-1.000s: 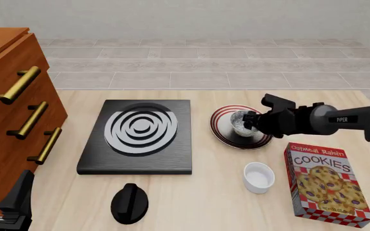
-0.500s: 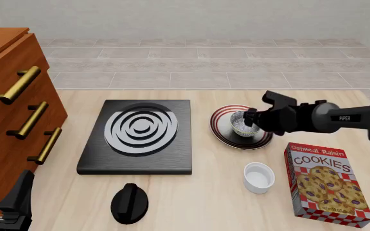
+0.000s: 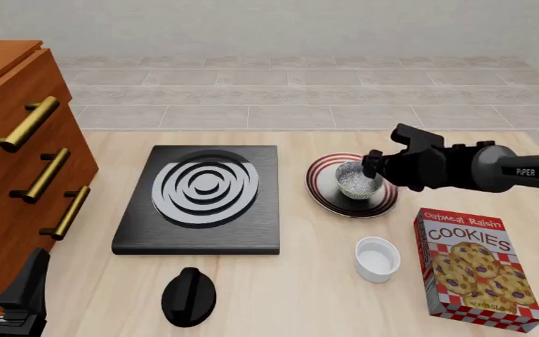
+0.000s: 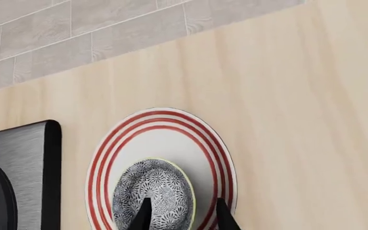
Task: Pick the akita bowl next to the ramekin and place it on the plate.
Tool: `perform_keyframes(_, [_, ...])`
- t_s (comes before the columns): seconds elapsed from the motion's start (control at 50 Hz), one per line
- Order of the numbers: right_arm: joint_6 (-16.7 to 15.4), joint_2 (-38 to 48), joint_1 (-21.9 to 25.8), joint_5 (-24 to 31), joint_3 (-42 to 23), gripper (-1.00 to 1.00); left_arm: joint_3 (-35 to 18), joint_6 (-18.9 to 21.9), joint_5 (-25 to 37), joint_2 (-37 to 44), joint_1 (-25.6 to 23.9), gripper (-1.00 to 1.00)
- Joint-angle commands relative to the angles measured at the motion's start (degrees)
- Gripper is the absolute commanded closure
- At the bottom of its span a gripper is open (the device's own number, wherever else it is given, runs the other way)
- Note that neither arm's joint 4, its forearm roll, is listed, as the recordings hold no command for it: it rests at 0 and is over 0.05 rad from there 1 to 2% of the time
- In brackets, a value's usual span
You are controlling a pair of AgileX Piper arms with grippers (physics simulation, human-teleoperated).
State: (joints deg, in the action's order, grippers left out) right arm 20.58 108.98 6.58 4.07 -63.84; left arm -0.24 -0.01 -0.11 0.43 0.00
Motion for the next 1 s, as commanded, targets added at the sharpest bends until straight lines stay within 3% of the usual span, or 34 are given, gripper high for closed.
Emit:
perform_keyframes(0.02, [-0.1,-2.9,0.2,0.9,0.9,-1.00,0.0,0.0,0.0,0.0,0.0,-1.00])
perform_keyframes(1.0, [0.7,-18.0,1.0,4.8,7.8,-1.00,0.0,0.0,0.0,0.0,0.0,-1.00])
